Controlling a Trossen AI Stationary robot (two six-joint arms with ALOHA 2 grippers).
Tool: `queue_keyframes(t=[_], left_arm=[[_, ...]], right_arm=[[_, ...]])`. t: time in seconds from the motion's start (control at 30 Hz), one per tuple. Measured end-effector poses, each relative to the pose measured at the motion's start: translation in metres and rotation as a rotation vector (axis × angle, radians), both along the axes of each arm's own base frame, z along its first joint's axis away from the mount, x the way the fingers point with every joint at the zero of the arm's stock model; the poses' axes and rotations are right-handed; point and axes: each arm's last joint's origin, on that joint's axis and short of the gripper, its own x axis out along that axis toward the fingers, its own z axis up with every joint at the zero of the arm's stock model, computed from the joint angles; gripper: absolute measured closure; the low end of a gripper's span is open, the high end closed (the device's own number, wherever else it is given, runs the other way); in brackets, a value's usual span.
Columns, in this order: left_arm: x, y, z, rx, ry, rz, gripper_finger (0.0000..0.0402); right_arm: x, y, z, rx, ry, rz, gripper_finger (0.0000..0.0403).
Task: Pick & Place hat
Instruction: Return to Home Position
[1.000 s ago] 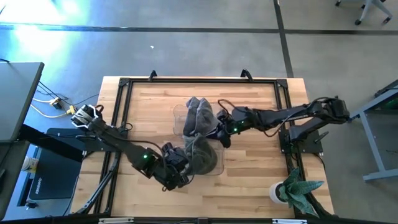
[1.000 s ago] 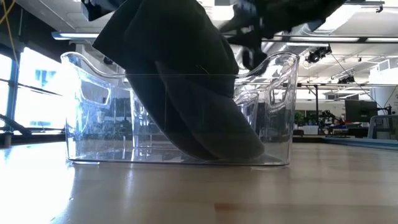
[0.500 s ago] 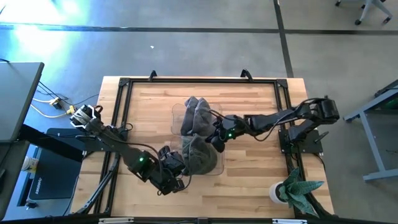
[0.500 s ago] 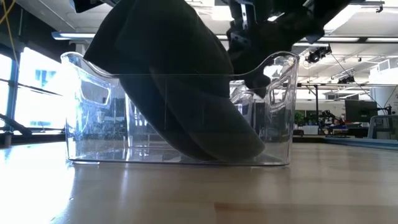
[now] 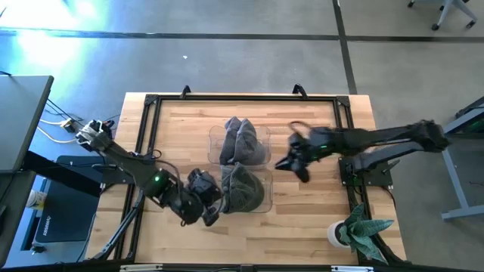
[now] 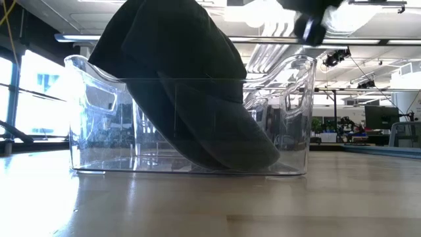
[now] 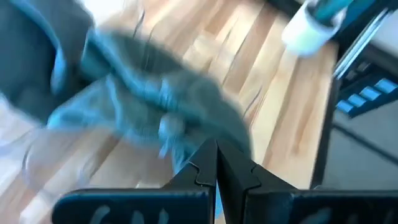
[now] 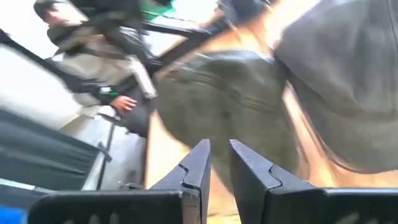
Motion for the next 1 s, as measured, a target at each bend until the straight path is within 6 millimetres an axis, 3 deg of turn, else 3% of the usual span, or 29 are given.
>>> queue_keyframes(t=[0.17, 0.33, 0.43, 0.6, 0.83, 1.0], left_arm=[[0.01, 0.016, 0.02, 0.003, -0.14, -0.012, 0.0401], [0.026, 0.033, 0.035, 0.022, -0.269, -0.001, 0.0401], [0.034, 0.043, 0.041, 0.015, -0.326, 0.003, 0.0401], [0.042, 0.056, 0.046, -0.002, -0.371, 0.023, 0.0401], [0.045, 0.066, 0.047, 0.0, -0.383, 0.058, 0.0401], [0.046, 0.067, 0.047, -0.01, -0.382, 0.048, 0.0401]], right_arm=[[-0.045, 0.011, 0.034, -0.071, -0.155, 0.084, 0.035], [-0.087, 0.024, 0.047, -0.12, -0.342, 0.209, 0.035], [-0.105, 0.027, 0.035, -0.109, -0.442, 0.235, 0.0351], [-0.127, 0.025, -0.001, -0.076, -0.519, 0.246, 0.0367], [-0.143, 0.014, -0.045, -0.096, -0.602, 0.211, 0.0398], [-0.15, 0.007, -0.061, -0.131, -0.654, 0.218, 0.0401]])
